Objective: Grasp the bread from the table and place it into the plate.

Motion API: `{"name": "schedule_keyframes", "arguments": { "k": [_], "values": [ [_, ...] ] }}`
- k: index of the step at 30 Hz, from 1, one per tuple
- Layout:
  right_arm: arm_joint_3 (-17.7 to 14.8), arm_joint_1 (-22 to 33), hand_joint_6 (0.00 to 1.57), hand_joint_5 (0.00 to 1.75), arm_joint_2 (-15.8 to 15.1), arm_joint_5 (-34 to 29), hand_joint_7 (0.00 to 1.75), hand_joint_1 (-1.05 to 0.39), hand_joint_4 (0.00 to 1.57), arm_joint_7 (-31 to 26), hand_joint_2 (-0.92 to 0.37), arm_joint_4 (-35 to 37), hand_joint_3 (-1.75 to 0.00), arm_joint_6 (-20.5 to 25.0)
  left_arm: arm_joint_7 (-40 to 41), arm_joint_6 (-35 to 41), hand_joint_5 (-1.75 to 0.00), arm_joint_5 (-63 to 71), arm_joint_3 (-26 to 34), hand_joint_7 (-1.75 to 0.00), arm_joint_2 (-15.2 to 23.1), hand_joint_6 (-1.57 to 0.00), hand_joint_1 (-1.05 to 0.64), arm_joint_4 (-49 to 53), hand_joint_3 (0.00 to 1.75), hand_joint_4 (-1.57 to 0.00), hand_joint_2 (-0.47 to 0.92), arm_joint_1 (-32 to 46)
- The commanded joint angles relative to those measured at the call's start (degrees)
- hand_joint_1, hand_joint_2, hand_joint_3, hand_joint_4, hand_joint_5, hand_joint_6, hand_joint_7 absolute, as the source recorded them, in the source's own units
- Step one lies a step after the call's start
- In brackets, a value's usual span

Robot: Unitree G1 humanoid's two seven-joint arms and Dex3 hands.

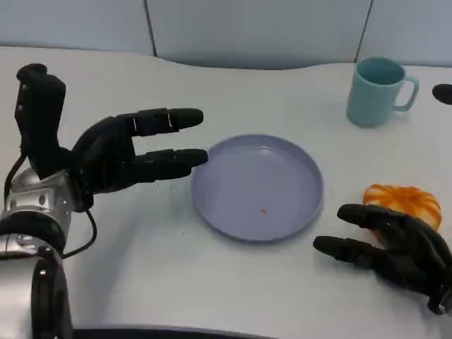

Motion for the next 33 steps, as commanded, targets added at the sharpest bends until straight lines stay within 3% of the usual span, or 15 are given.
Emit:
{"name": "schedule_keyframes", "arguments": {
  "k": [1,9,23,33],
  "values": [
    [0.8,5.1,1.27,0.00,-0.8,-2.2,0.00,-0.71,1.07,-2.0,-0.67,2.4,0.00,2.6,0.4,-0.7,-0.01,0.2,0.3,-0.01,0.9,-0.84,0.06,-0.2,0.00,-0.78,0.77,1.3],
    [0.8,5.2,1.27,0.00,-0.9,-2.2,0.00,-0.71,1.07,-1.9,-0.67,2.4,0.00,2.6,-2.4,0.0,0.00,-1.7,2.4,0.00,1.2,-0.79,0.14,-0.2,0.01,-0.74,0.82,1.7],
    [0.9,5.3,1.27,0.00,-0.8,-2.2,0.00,-0.71,1.07,-1.9,-0.67,2.3,0.00,2.6,-5.3,0.2,0.00,-6.8,8.0,0.00,0.4,-0.76,0.43,-0.7,0.01,-0.71,0.89,1.6],
    [0.8,5.3,1.27,0.00,-0.9,-2.1,0.00,-0.71,1.07,-1.8,-0.67,2.3,0.00,2.6,-5.5,0.8,0.00,-7.7,9.2,0.00,0.0,-0.76,0.49,-0.7,0.01,-0.70,0.91,1.7]
  ]
}}
